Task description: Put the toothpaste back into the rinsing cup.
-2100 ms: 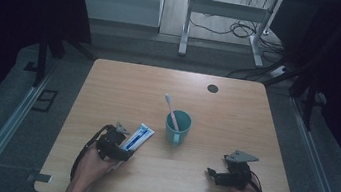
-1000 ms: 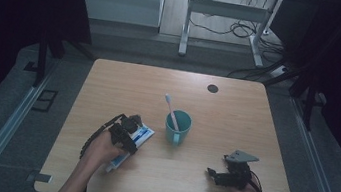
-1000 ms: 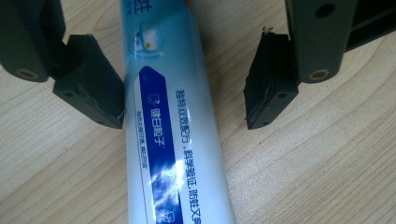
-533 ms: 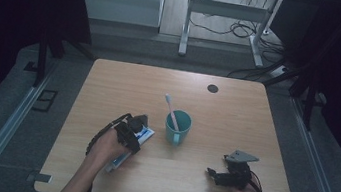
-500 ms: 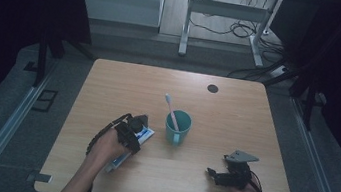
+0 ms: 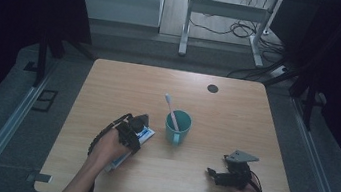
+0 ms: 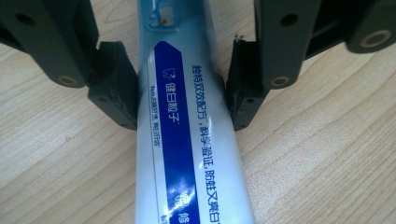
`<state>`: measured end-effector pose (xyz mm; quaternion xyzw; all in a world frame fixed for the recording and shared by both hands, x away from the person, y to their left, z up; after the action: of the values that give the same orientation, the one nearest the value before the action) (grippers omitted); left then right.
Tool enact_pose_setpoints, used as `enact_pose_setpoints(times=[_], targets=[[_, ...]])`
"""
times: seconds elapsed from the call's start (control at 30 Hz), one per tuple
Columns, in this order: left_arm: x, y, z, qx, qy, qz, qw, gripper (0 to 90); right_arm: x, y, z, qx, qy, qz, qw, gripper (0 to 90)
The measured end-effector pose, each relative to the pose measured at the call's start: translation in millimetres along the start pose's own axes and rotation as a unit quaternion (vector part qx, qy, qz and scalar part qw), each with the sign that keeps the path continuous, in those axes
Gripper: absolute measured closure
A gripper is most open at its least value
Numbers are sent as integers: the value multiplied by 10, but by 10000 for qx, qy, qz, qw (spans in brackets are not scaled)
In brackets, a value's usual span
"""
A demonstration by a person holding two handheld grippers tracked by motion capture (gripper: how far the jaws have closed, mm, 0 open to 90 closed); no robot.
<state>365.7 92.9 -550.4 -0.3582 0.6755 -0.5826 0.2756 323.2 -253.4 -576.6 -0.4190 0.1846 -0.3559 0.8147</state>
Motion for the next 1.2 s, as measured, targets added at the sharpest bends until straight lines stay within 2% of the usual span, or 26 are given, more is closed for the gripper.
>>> enact_pose_setpoints(times=[0.33,0.5,0.77,1.0,1.2], targets=[[-32,-73,-58,205,147,-185,9995,681,0,0,0,0,1,-1,10000,139],[-44,-92,-71,399,185,-169,9989,709,0,0,0,0,1,-1,10000,139],[-41,-179,-103,674,255,-275,9970,717,0,-1,0,-4,-1,0,10000,139],[-38,-261,-137,1029,325,-335,9936,720,0,-1,0,-4,-2,0,10000,139],[-36,-353,-182,1376,427,-371,9889,722,0,-1,0,-6,-2,-1,10000,139]])
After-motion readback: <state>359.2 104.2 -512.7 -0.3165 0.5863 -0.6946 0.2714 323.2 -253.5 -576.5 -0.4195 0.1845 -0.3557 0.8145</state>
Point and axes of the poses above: each handheld gripper's, and its own axes: y roughly forward along the jaws, z roughly out of its top, x roughly to its right, the point moved 5 cm from there along y, roughly forward along the jaws, and after that the axes turned 11 degrees about -x, right-handed, at the moved point
